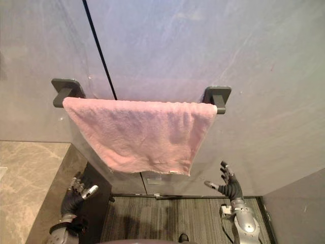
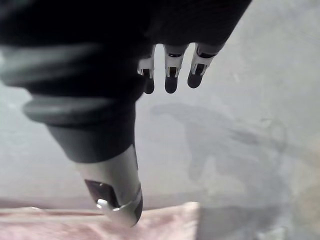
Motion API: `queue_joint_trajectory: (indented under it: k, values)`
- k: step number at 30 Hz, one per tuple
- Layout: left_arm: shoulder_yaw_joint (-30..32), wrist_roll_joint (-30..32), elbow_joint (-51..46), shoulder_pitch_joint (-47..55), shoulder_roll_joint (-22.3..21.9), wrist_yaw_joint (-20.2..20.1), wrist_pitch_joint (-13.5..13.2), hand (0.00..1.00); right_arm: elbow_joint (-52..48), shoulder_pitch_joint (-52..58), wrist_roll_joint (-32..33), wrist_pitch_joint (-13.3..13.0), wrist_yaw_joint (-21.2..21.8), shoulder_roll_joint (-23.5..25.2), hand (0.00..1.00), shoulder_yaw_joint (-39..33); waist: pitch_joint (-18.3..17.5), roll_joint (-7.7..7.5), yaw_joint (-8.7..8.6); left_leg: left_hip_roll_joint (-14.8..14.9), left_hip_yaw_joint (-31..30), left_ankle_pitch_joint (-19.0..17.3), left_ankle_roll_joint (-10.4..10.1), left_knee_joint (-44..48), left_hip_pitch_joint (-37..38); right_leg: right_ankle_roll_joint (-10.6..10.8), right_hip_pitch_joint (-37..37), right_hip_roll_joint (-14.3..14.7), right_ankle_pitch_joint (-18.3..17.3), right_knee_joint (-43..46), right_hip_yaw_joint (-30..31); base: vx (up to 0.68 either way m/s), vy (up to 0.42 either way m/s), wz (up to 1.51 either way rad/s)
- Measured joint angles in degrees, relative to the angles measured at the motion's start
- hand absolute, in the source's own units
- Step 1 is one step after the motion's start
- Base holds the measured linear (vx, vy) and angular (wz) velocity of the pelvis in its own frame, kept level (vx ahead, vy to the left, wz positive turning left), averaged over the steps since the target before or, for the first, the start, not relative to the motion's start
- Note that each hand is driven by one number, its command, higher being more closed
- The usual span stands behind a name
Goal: Organize washtable
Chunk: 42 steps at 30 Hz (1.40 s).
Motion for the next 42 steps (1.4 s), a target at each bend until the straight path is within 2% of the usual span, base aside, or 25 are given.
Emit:
queue_joint_trajectory:
  k: [6,8,16,24,32,36,37,38,41,42]
  values:
    - [-1.14,6.07,11.17,-0.65,1.1,1.95,0.46,0.0,12.62,-1.03,-3.04,0.08,-1.53,-2.72,0.0,1.14,-0.82,0.82,-0.23,0.01,0.01,0.0,0.0,0.54,-0.07,0.0,-0.07,-0.03,0.0,0.6,-0.04,-0.05,-0.017,0.0]
    - [-1.57,8.36,17.62,-1.99,1.95,3.41,0.96,0.0,18.93,-1.36,-3.41,0.28,-2.18,-3.19,0.0,2.63,-0.85,0.87,-0.2,0.0,-0.02,0.04,-0.05,0.71,-0.21,-0.01,-0.13,0.0,0.0,0.83,-0.01,-0.13,-0.031,-0.03]
    - [-3.21,11.03,28.73,-3.02,2.14,5.88,1.19,0.0,29.71,-2.15,-5.47,2.02,-3.18,-3.18,0.0,4.25,-0.95,0.72,-0.98,-0.09,-0.21,0.28,-0.3,-0.25,-1.08,-0.04,-1.31,-0.16,0.18,0.45,-0.19,-0.01,-0.002,0.0]
    - [-3.26,12.2,32.39,-5.42,2.26,6.45,1.15,0.0,33.68,-4.8,-9.09,2.22,-4.02,-3.13,0.0,4.77,-0.85,0.75,-1.26,-0.14,-0.03,0.4,-0.17,-0.33,-1.26,-0.03,-1.72,0.08,0.18,0.32,-0.12,0.04,0.001,-0.01]
    - [-3.28,13.07,34.03,-7.38,2.37,7.42,1.11,0.0,36.13,-6.88,-9.18,2.19,-5.27,-3.11,0.0,4.79,0.05,0.82,-1.23,-0.15,0.25,0.4,-0.16,-0.11,-1.2,-0.04,-1.89,0.04,0.17,0.74,0.14,-0.04,-0.01,-0.02]
    - [-3.28,13.04,34.04,-7.26,2.36,7.66,1.12,0.0,36.21,-7.99,-9.2,2.32,-6.03,-3.12,0.0,4.83,0.97,0.78,-0.62,0.16,2.74,0.39,-0.17,0.26,-2.1,-0.15,-5.09,0.35,0.06,3.3,2.71,-0.1,-0.015,-0.3]
    - [-3.28,12.97,33.98,-7.66,2.38,7.91,1.11,0.0,36.19,-9.08,-9.2,2.34,-6.14,-3.13,0.0,4.89,1.54,0.47,-0.1,0.57,3.61,0.37,-0.16,0.75,-3.37,-0.19,-7.32,0.33,-0.56,5.48,3.67,-0.12,-0.022,-0.42]
    - [-3.42,12.95,33.95,-8.94,2.63,8.49,1.11,0.0,36.07,-9.94,-9.19,2.39,-6.17,-3.11,0.0,5.12,2.1,0.77,-0.28,0.63,3.85,0.23,-0.04,2.1,-4.66,-0.12,-9.75,0.14,-1.96,9.12,3.9,-0.12,-0.035,-0.16]
    - [-4.08,12.73,31.92,-11.71,4.67,8.8,1.14,0.0,35.61,-10.91,-9.17,2.65,-6.16,-2.59,0.0,7.86,3.5,-1.38,0.17,1.12,3.53,-0.21,0.14,6.14,-9.25,0.46,-14.89,-0.47,-3.97,15.89,5.12,-0.12,-0.023,0.19]
    - [-4.41,12.28,29.93,-12.4,5.03,9.09,0.99,0.0,34.37,-10.73,-9.04,2.63,-6.15,-2.3,0.0,8.78,3.86,-1.8,0.02,1.47,2.18,-0.05,0.35,8.0,-11.38,0.59,-17.81,-0.99,-10.23,27.61,5.57,-0.06,-0.03,0.53]
